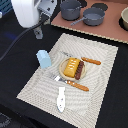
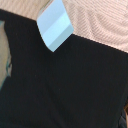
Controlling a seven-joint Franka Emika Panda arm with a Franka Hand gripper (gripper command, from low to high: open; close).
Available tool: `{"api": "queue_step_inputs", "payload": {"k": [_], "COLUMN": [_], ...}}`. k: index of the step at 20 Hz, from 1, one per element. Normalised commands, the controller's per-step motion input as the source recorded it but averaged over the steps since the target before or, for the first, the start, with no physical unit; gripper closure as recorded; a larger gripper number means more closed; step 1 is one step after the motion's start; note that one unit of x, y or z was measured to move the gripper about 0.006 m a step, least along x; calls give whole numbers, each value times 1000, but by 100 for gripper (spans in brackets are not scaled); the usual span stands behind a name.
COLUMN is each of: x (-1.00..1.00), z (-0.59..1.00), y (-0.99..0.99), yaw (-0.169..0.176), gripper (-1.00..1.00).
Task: Interact with the objects in diverse but meaningful ways.
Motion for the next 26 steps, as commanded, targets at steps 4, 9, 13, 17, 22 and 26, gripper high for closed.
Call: {"api": "queue_step_inputs", "payload": {"k": [4,9,13,17,22,26], "x": [661,743,743,747,729,775], "z": [63,29,89,131,122,140], "y": [-680,-754,-715,-374,-333,-282], "yaw": [-97,-21,-62,-178,-192,-178], "gripper": [-100,-100,-100,-100,-100,-100]}}
